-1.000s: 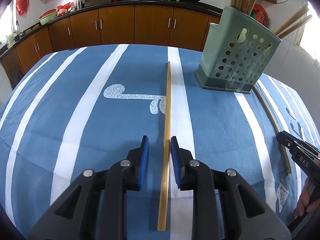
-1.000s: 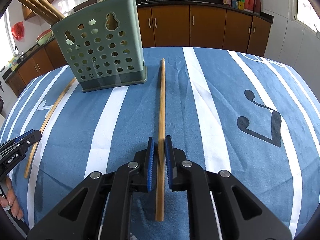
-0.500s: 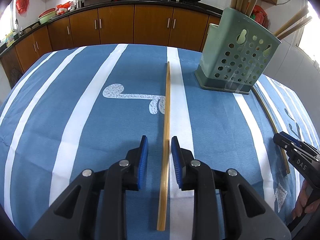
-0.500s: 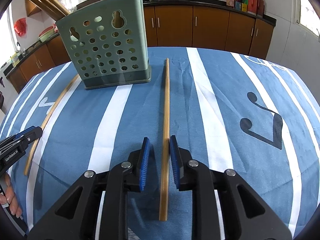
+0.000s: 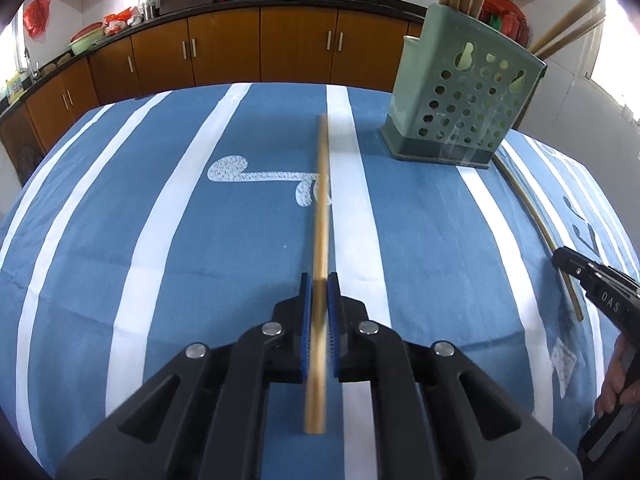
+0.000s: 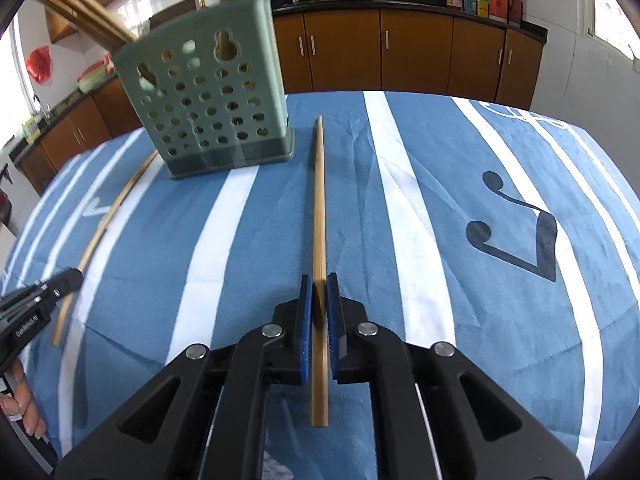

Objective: Organize utensils

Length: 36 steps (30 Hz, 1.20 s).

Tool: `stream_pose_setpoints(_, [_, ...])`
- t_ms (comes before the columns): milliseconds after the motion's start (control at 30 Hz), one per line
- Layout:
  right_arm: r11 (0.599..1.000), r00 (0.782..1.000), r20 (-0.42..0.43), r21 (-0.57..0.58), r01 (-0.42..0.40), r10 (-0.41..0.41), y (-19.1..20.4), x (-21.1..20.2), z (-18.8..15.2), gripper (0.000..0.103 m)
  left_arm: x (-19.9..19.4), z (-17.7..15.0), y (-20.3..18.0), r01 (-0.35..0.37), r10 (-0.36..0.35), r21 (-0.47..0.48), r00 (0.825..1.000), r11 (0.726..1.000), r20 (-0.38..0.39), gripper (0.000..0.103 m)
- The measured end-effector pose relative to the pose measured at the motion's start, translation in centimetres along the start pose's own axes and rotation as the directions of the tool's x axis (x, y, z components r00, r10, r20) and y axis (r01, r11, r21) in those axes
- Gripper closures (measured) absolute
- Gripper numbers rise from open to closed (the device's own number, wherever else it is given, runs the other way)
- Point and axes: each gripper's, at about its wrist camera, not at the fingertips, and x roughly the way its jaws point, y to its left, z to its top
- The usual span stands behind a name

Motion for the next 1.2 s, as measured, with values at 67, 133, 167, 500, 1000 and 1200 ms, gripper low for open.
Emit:
stream_pose_setpoints(67, [1.000, 1.000, 0.029, 0.007, -0.006, 0.006, -0.2, -1.0, 0.1, 0.095, -0.6, 0.0, 0.2, 0.004, -0.004, 0.000, 1.000, 1.000, 0.006, 0.095])
stream_pose_setpoints(133, [1.000, 0.998, 0.063, 0.020, -0.018, 0.017, -0.6, -2.1, 0.4, 0.095, -1.5, 0.1, 0.3, 0.008, -0.008, -0.001, 1.000, 1.000, 0.026, 0.095])
stream_pose_setpoints(167, [0.999, 0.997, 0.079, 0.025, -0.020, 0.018, -0.7, -2.6, 0.6, 0.095, -2.2, 0.3, 0.4, 0.014, -0.014, -0.003, 0.999, 1.000, 0.044, 0.095])
stream_pose_setpoints(500, [0.995, 0.958, 0.284, 0.067, -0.071, 0.050, -1.8, -8.4, 3.4, 0.095, -9.1, 3.3, 0.7, 0.053, -0.050, -0.006, 0.967, 0.999, 0.249, 0.095])
stream_pose_setpoints(1000, [0.993, 0.923, 0.378, 0.052, -0.103, 0.076, -1.9, -11.0, 4.2, 0.095, -8.1, 3.1, 1.8, 0.044, -0.047, 0.018, 0.975, 0.999, 0.217, 0.085])
stream_pose_setpoints(1200, [0.993, 0.924, 0.375, 0.052, -0.106, 0.079, -1.9, -11.0, 4.2, 0.095, -4.4, -0.5, 3.1, 0.046, -0.051, 0.059, 0.995, 0.997, 0.090, 0.085])
